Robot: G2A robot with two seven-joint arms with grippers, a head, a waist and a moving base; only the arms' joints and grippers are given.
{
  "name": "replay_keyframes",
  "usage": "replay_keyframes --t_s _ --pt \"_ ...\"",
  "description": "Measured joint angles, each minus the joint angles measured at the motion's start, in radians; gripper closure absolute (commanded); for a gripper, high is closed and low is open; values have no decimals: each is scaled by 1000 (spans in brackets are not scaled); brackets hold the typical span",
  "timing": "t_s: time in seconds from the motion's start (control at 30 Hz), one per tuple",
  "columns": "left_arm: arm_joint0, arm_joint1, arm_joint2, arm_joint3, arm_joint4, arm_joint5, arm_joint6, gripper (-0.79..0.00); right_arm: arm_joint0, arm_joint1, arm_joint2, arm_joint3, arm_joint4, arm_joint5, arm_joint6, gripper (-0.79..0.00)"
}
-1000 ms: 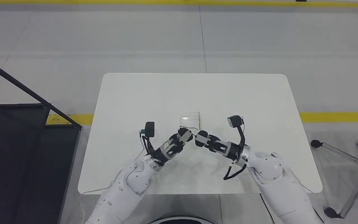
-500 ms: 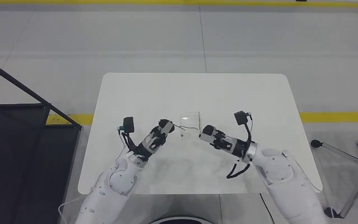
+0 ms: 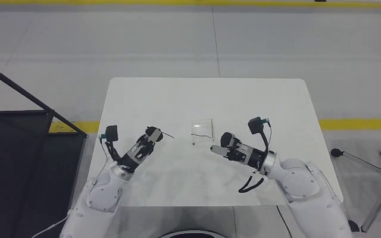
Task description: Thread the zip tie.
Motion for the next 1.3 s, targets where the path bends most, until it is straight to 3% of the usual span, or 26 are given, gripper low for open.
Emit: replay_keyframes --t_s 0.13,0.27,0.4,0.6,0.7,1.07,1.3 --pt "-3 -1 8 -4 -8 25 -10 0 5 1 -11 -27 -55 44 -7 -785" --pt "-19 -2 7 -3 -27 96 -8 0 44 -3 -84 -128 -319 188 25 -785" --pt "-11 3 -21 3 -83 109 -37 0 143 -22 -232 -203 -619 370 159 -785" --pt "10 12 -73 4 -168 131 -88 0 360 -81 -452 -139 -827 548 353 -785" --pt "14 15 -86 6 -191 137 -117 0 434 -106 -508 -92 -781 539 375 -785" --pt "15 16 -87 7 -196 136 -123 0 429 -106 -507 -92 -778 535 371 -785" --pt "12 15 -77 -16 -187 191 -113 0 491 -143 -597 -11 -881 548 401 -785"
